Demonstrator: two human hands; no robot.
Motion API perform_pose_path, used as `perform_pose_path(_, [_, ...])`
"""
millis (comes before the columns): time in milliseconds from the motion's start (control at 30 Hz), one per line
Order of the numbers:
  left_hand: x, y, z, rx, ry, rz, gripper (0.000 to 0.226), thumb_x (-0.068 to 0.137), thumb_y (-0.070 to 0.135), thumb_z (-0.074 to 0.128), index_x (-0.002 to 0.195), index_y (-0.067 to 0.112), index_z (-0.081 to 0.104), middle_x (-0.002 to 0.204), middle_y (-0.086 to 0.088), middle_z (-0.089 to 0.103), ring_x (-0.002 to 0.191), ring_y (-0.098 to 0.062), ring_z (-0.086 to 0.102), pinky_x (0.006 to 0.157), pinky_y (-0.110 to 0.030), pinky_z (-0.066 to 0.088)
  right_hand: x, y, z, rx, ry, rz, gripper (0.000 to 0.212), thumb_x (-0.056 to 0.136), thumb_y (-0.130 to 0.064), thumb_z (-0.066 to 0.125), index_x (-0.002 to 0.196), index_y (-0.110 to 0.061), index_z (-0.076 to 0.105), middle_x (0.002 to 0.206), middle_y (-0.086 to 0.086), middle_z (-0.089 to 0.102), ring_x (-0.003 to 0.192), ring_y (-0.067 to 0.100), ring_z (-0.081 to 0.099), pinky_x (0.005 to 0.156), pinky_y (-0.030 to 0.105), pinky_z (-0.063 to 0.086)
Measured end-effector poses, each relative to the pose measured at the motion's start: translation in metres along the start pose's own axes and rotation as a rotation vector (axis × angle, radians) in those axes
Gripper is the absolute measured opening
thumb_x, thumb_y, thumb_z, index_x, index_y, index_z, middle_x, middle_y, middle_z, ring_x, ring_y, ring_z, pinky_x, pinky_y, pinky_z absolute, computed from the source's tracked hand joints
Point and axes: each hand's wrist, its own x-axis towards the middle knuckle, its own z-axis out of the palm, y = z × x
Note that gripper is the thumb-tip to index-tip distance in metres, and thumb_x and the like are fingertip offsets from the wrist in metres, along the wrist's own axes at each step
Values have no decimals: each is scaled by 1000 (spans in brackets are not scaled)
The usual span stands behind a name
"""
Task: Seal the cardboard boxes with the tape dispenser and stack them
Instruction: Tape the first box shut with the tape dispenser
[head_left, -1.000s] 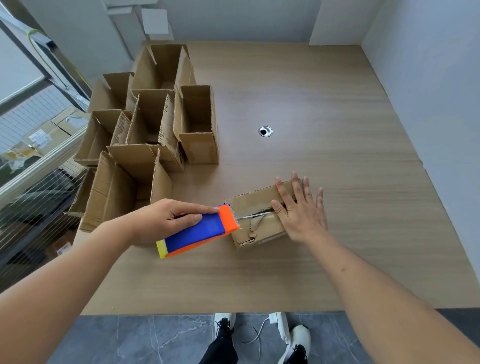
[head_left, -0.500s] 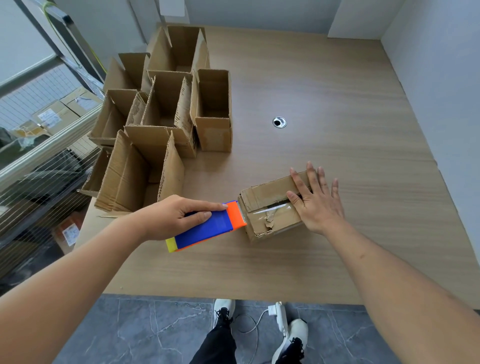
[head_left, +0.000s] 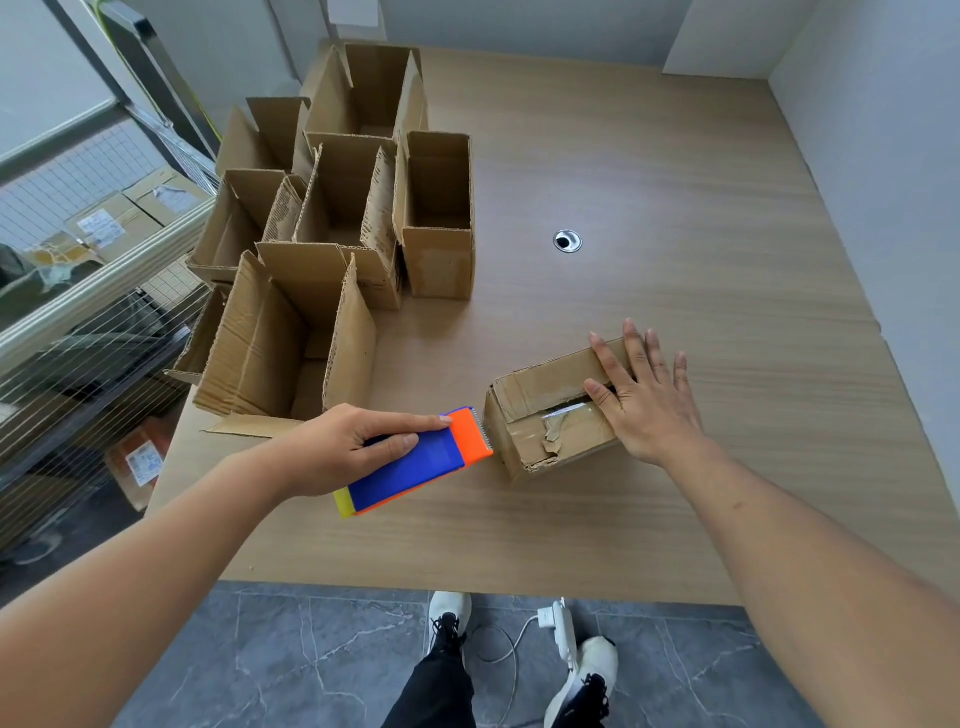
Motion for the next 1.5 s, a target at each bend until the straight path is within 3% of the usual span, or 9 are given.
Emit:
perform_pose_path(233, [13, 3, 16, 132, 15, -33, 35, 105, 54, 39, 134, 75, 40, 90, 5, 70, 70, -19, 56, 67, -31, 45, 0, -3, 0, -12, -7, 11, 61, 97, -72, 2, 149, -56, -26, 160, -11, -39, 150, 18, -33, 122, 54, -16])
perform_pose_path(433, [20, -18, 36, 187, -13, -109, 39, 109, 42, 39, 145, 47, 51, 138, 12, 61, 113, -10, 57, 94, -23, 43, 0, -6, -1, -10, -21, 27, 63, 96, -71, 3, 150, -55, -24, 162, -9, -37, 151, 21, -31, 123, 54, -14])
perform_pose_path(633, [3, -35, 53, 11, 87, -130, 37, 108, 39, 42, 143, 51, 51, 126, 21, 60, 95, 16, 54, 75, -5, 38, 1, -12, 3, -41, -1, 56, 61, 99, -69, 8, 153, -55, -18, 165, -6, -32, 153, 26, -26, 122, 55, -14])
perform_pose_path(733, [6, -29, 51, -30, 139, -60, 43, 108, 41, 43, 147, 58, 40, 136, 19, 59, 107, 7, 57, 88, -9, 42, -7, -23, 4, -100, 152, 108, 57, 105, -59, 23, 158, -49, 6, 170, 7, -2, 153, 37, 9, 120, 57, 11])
perform_pose_path(867, [6, -25, 48, -54, 139, -21, 52, 106, 50, 42, 147, 71, 18, 129, 10, 63, 101, -17, 63, 90, -34, 52, -28, -60, 7, -4, 440, -14, 41, 102, -34, 49, 142, -29, 54, 140, 17, 48, 120, 41, 52, 99, 53, 40])
perform_pose_path(933, [7, -23, 47, -31, 141, -9, 55, 106, 51, 42, 148, 70, 12, 120, 5, 66, 93, -17, 63, 86, -35, 52, -36, -84, 8, 78, 385, 27, 54, 98, -59, 38, 143, -32, 53, 144, 13, 46, 128, 36, 48, 103, 52, 35])
perform_pose_path(1067, [7, -22, 49, 28, 156, 31, 60, 106, 49, 43, 150, 68, 7, 108, -1, 63, 90, -15, 57, 87, -36, 49, -41, -111, 15, 57, 123, 103, 106, 78, -91, 38, 161, -31, 12, 167, 12, 9, 155, 34, 7, 121, 58, 9])
perform_pose_path(1333, [1, -12, 48, 15, 164, 159, 66, 105, 41, 49, 153, 64, 10, 100, 7, 52, 90, -9, 50, 90, -29, 43, -28, -65, -3, 28, -99, -246, 104, 89, -45, 63, 158, -45, -15, 165, -10, -30, 153, 28, -27, 125, 49, -11])
perform_pose_path(1500, [0, 5, 37, 72, 105, 232, 70, 106, 30, 52, 153, 62, 12, 113, 13, 44, 98, -7, 48, 93, -26, 42, -21, -43, -20, 101, -141, -367, 99, 80, -19, 65, 160, -46, 13, 169, -18, -9, 155, 19, -16, 124, 43, -9])
